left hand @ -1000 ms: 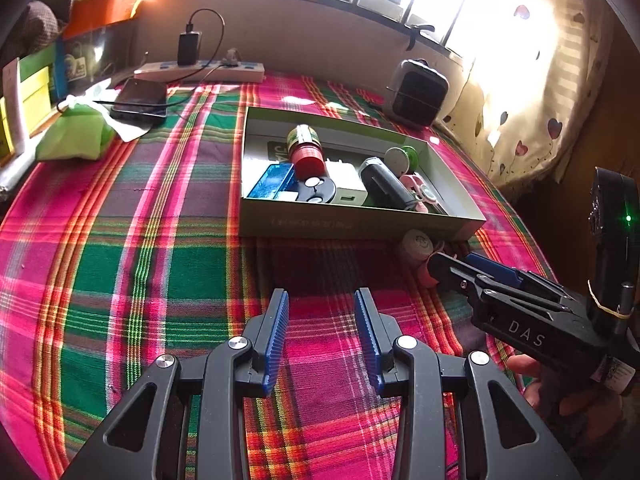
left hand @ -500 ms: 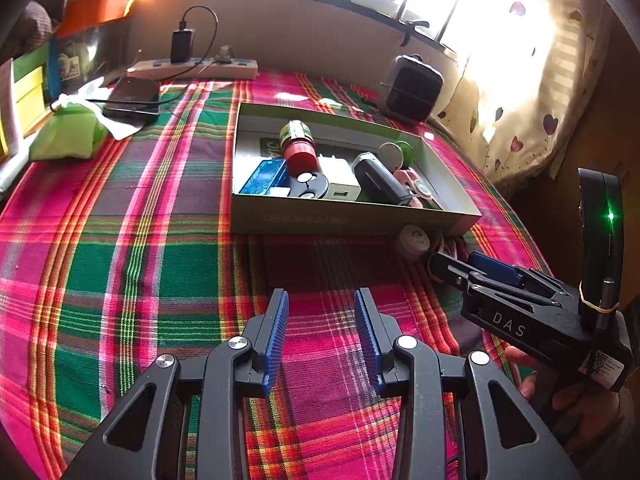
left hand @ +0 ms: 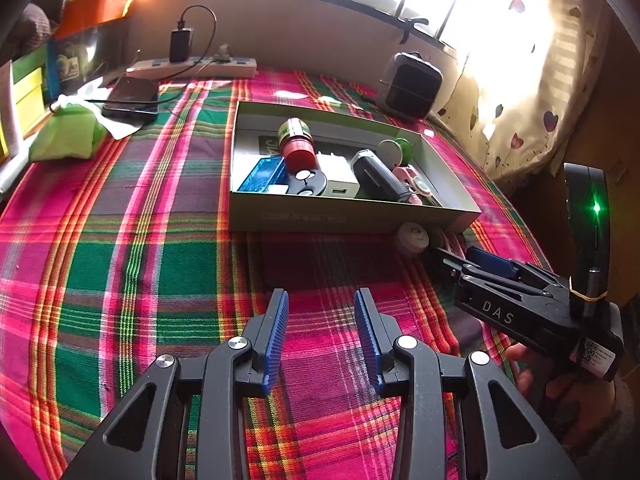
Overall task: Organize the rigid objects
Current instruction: 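Grasp the pink ear-hook clip with the right tool, then grasp the white round disc with the left tool and lift it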
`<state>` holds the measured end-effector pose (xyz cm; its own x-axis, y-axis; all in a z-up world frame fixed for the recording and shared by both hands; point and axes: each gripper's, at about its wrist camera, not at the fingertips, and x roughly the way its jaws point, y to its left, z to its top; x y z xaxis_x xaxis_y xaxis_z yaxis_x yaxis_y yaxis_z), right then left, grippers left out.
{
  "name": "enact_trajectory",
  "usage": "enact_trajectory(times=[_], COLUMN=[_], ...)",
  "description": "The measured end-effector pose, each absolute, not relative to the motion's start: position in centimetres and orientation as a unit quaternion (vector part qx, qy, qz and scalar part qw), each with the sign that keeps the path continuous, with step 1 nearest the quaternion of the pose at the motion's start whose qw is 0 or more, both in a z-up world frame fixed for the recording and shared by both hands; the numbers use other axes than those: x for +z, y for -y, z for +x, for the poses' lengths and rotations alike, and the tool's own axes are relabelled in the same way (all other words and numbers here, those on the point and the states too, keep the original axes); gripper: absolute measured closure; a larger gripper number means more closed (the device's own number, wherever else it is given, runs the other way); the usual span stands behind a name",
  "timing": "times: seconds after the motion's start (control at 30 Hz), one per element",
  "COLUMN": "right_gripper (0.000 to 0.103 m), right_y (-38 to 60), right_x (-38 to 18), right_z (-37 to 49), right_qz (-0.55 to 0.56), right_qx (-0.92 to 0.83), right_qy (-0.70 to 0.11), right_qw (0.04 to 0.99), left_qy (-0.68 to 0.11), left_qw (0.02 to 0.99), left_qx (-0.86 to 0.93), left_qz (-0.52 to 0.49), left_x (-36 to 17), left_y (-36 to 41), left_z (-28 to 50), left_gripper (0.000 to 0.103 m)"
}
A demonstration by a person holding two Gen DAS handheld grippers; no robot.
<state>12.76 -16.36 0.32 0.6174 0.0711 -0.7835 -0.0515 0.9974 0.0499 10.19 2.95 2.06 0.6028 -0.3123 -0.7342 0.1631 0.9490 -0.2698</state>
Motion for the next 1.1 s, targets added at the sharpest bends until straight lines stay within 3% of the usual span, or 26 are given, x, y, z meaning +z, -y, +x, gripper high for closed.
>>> enact_trajectory(times=[0.33,0.4,0.53,0.63,1.1], right_gripper=[0.047,0.051,0.072,0.078,0.078], right_y=[17.0,17.3,18.1,18.7,22.8], right_x=[0.3,0.4,0.5,0.5,0.7], right_z=[13.2,13.1,13.0,12.9,12.0], right_qz=[0.014,0.018,0.019,0.021,0.048], right_qx=[0.027,0.026,0.021,0.026,0.01], right_qy=[-0.434,-0.433,-0.432,-0.431,-0.424], right_qw=[0.9,0.901,0.902,0.902,0.905], left_qy=[-0.433,-0.434,-0.436,-0.439,-0.452], left_qw=[0.888,0.887,0.886,0.884,0.876], left_qx=[-0.134,-0.135,-0.139,-0.145,-0.164], left_qz=[-0.079,-0.076,-0.071,-0.067,-0.033], left_x=[2.1,2.1,2.2,2.3,2.1], left_y=[-2.0,-1.7,-0.9,-0.3,3.6], left_z=[10.5,10.7,10.9,11.2,13.1], left_gripper=[0.07,0.07,0.07,0.07,0.07])
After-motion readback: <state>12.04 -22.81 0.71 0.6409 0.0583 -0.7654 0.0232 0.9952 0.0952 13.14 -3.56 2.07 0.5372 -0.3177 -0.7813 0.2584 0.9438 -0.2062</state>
